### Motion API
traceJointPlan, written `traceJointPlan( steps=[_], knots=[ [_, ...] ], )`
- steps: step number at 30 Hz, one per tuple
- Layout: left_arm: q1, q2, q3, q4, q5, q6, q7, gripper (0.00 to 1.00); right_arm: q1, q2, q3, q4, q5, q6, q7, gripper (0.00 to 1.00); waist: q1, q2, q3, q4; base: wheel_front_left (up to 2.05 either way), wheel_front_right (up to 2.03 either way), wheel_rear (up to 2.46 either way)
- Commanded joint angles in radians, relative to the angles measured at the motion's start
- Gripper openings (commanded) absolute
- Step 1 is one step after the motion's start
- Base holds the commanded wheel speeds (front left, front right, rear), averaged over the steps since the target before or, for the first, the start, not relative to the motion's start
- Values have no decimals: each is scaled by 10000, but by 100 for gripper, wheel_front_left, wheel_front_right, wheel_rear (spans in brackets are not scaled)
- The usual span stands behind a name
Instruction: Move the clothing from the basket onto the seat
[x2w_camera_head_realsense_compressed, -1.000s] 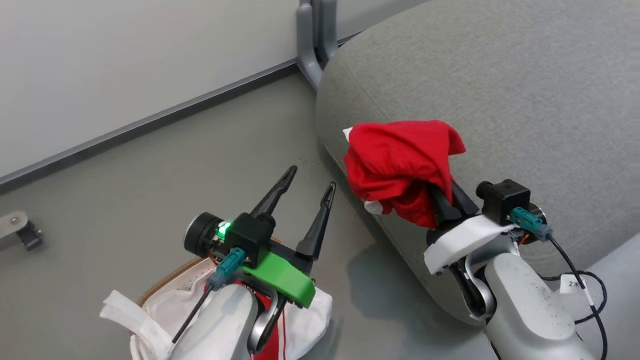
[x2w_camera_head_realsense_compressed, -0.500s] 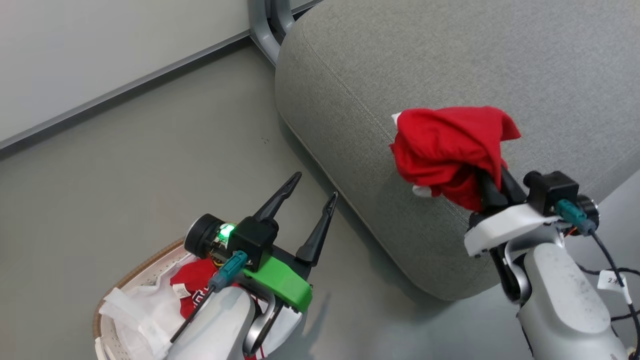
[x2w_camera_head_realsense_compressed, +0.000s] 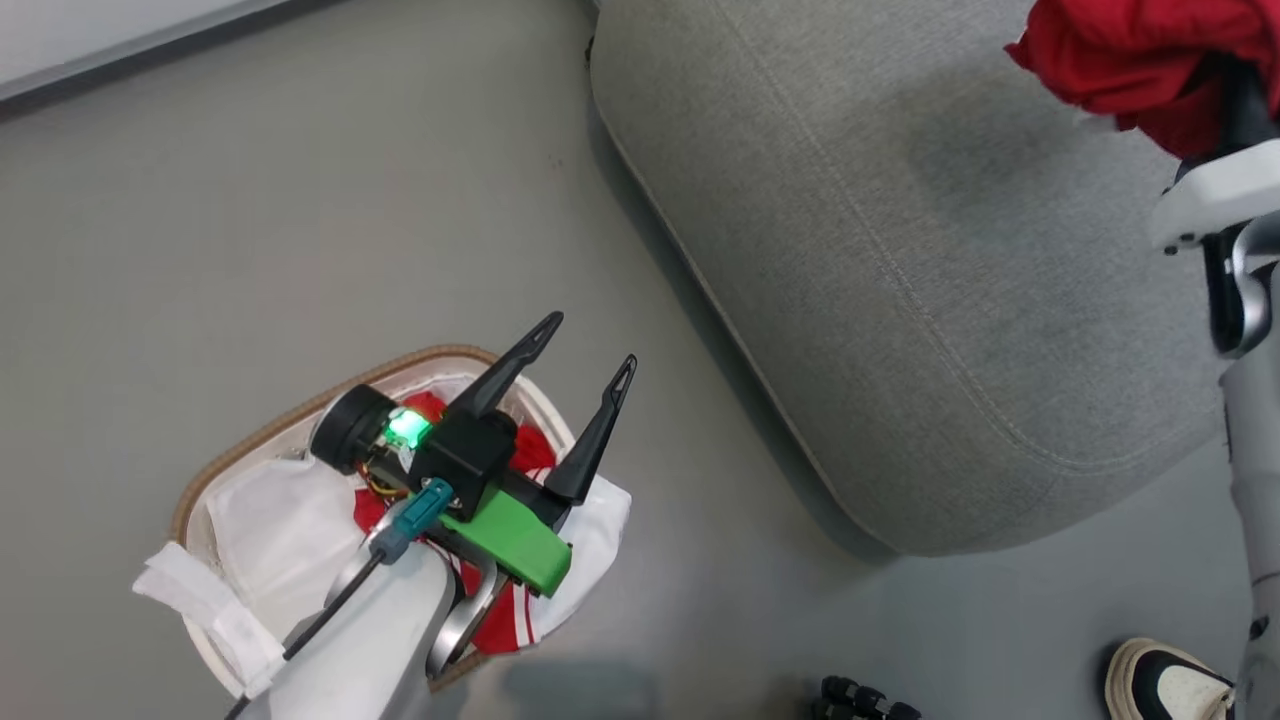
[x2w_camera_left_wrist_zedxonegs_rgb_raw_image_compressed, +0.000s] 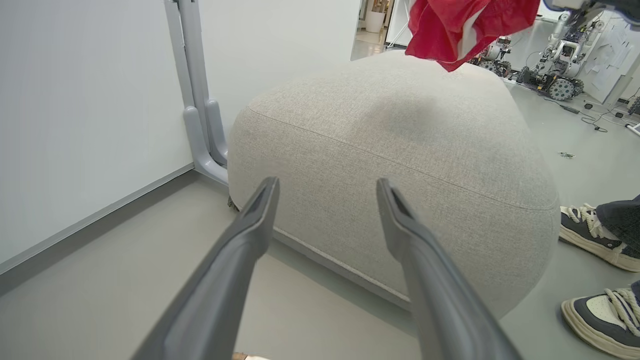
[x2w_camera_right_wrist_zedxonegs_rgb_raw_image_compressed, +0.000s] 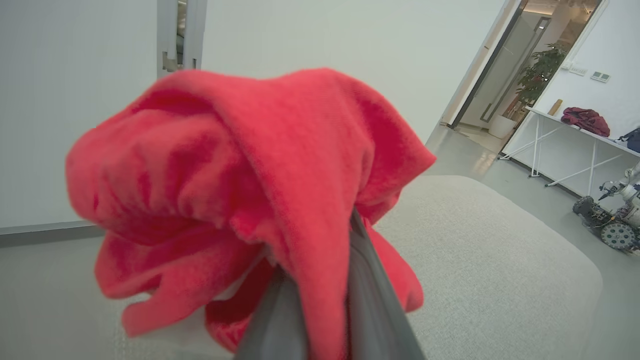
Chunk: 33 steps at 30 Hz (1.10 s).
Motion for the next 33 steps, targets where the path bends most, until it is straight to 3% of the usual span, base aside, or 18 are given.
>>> traceJointPlan(
  steps=[1,13,20,21,22,23,30,33],
  knots=[
    [-259,177,42,-120,-21,4,-9,100,-453,-114,-104,205,-218,-12,83,0,0,-1,1064,882,0,0,0],
    [-905,800,90,-701,-227,4,-9,100,-2706,-1185,-2652,1506,-2241,-12,825,0,0,-1,2777,2121,0,0,0],
    [-940,854,255,-713,-344,4,-9,100,-2231,-973,-4492,1931,-3102,-12,624,0,0,-1,2996,2463,0,0,0],
    [-954,848,280,-709,-347,4,-9,100,-2151,-873,-4673,1993,-3213,-12,556,37,0,-1,3000,2474,0,0,0],
    [-972,830,287,-693,-355,4,-9,100,-2057,-781,-4795,2042,-3324,-12,493,96,0,-1,2994,2481,0,0,0],
    [-1006,786,282,-674,-352,4,-9,100,-1945,-646,-4896,2099,-3455,-12,400,100,0,-1,2967,2490,0,0,0],
    [-904,395,516,-584,-368,4,-9,100,-992,164,-5430,1959,-3288,-12,-43,100,0,-1,2444,2562,0,0,0],
    [-777,260,702,-445,-325,4,-9,100,-227,622,-5170,1185,-2803,-12,-58,100,0,-1,2106,2676,0,0,0]
  ],
)
